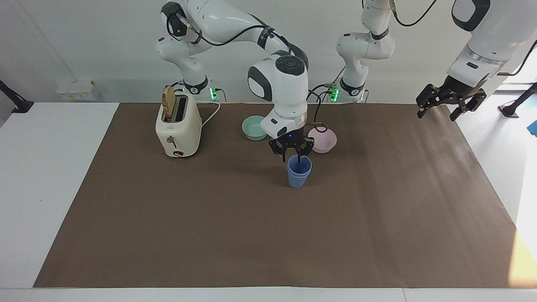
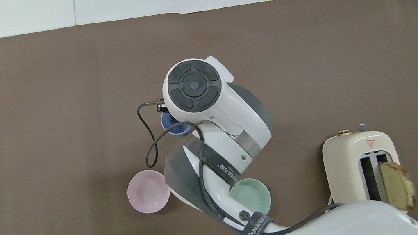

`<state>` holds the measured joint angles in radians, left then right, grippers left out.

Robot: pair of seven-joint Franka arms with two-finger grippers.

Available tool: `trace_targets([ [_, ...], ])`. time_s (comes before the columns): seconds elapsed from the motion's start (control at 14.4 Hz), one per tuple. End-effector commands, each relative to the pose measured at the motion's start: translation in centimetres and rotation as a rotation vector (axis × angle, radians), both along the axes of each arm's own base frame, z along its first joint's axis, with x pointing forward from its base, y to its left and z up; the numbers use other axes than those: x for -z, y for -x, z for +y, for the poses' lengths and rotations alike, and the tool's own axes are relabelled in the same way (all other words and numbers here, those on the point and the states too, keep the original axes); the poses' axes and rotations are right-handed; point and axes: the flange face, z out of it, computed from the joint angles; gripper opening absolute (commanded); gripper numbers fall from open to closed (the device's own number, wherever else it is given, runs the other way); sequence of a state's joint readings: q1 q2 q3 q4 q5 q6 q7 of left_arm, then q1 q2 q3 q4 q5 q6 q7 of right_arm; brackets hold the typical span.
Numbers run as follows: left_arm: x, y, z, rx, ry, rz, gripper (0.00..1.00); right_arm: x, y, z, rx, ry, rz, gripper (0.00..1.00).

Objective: Stack blue cups with both arms
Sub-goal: 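Lower the held blue cup into the first blue cup with the right gripper, then open the right gripper and lift it away from the stacked cups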

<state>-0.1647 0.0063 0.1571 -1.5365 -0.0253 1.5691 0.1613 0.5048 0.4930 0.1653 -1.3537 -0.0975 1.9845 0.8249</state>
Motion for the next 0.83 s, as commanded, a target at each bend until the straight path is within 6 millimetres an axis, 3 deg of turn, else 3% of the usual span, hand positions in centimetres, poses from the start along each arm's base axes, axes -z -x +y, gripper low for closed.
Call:
trace_targets([
  [0.0,-0.5,0.3,0.3,0.006,-0.012,0.002,1.00,-0.2,-0.3,-0.6,0.031,0.017,-0.014,1.00],
  [0.07,-0.5,0.3,0.4,0.004,-0.012,0.002,1.00,-0.4,-0.4,-1.3,0.035,0.034,-0.004,1.00],
  [0.14,-0.5,0.3,0.4,0.004,-0.012,0.002,1.00,-2.0,-0.5,-2.6,0.044,0.049,-0.001,1.00],
  [0.35,-0.5,0.3,0.3,0.006,-0.012,0.002,1.00,-7.2,-0.6,-7.8,0.040,0.087,0.012,1.00],
  [0.49,-0.5,0.3,0.3,0.006,-0.012,0.002,1.00,-8.5,-1.0,-12.0,0.036,0.143,0.072,1.00],
  [0.76,-0.5,0.3,0.4,0.004,-0.012,0.002,1.00,-16.4,0.2,-20.1,0.010,0.161,0.061,1.00],
])
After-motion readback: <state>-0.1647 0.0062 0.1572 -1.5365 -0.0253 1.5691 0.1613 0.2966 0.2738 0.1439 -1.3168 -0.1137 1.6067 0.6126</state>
